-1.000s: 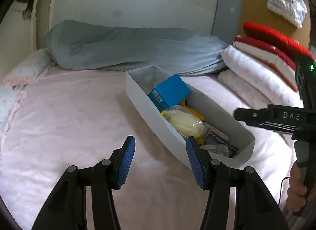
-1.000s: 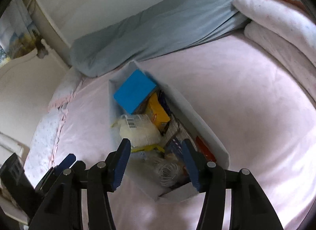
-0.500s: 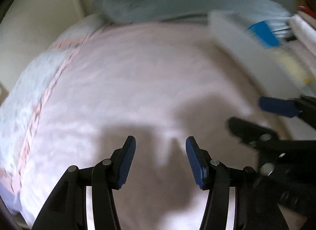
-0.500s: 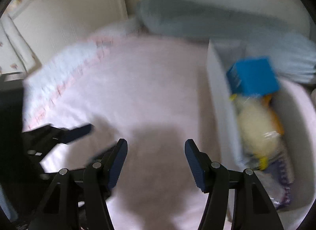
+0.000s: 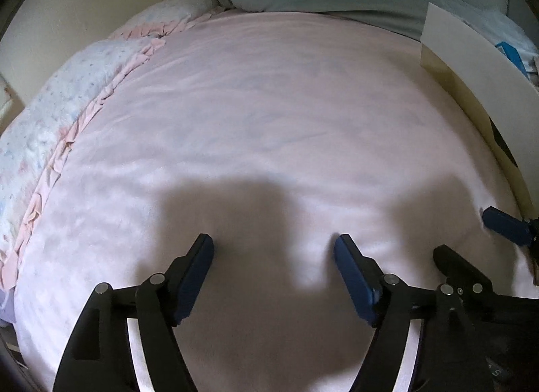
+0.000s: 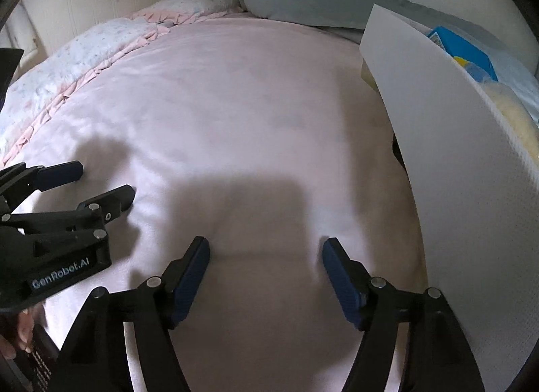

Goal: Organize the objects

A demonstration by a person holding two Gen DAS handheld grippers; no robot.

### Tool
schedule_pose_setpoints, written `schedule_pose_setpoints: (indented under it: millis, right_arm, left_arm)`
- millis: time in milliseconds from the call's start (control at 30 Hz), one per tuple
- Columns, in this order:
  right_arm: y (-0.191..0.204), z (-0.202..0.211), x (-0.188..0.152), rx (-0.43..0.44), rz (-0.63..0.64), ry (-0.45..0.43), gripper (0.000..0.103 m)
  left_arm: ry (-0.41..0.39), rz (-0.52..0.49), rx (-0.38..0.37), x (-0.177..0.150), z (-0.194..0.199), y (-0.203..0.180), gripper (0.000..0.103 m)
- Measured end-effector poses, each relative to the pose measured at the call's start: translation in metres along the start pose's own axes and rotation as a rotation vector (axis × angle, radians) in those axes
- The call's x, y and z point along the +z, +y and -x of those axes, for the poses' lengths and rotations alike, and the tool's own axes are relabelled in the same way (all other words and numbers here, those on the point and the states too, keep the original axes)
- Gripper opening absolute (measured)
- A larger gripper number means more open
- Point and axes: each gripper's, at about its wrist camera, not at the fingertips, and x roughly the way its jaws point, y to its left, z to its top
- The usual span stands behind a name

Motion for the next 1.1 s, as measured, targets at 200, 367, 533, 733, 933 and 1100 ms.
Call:
schedule_pose_setpoints:
  millis: [200, 367, 533, 733, 933, 1100]
  right_arm:
    - [0.002, 0.0, 0.001, 0.001, 0.0, 0.0, 0.07]
    - [0.002, -0.001, 0.0, 0.018, -0.007, -0.004, 0.072]
    - [0.001, -0.001, 0.001, 0.039, 0.003, 0.008, 0.08]
    - [0.0, 0.002, 0.0, 0.062, 0.013, 0.024, 0.082]
    - [-0.004, 0.018, -0.003, 0.189, 0.067, 0.157, 0.076]
    - [-0.003, 0.049, 0.02, 0.168, 0.018, 0.259, 0.069]
  left_arm:
    - [-0.004, -0.045, -0.011, 0.002, 0.004, 0.004, 0.077]
    - [-0.006, -0.056, -0.032, 0.001, 0.007, 0.007, 0.073]
    - [-0.01, -0.165, -0.075, 0.004, 0.026, 0.0, 0.068]
    - [-0.096, -0.209, -0.152, 0.033, 0.071, 0.013, 0.068]
    - [-0.227, -0.271, -0.254, 0.057, 0.121, 0.027, 0.068]
    - [-0.209, -0.213, -0.216, 0.076, 0.115, 0.03, 0.068]
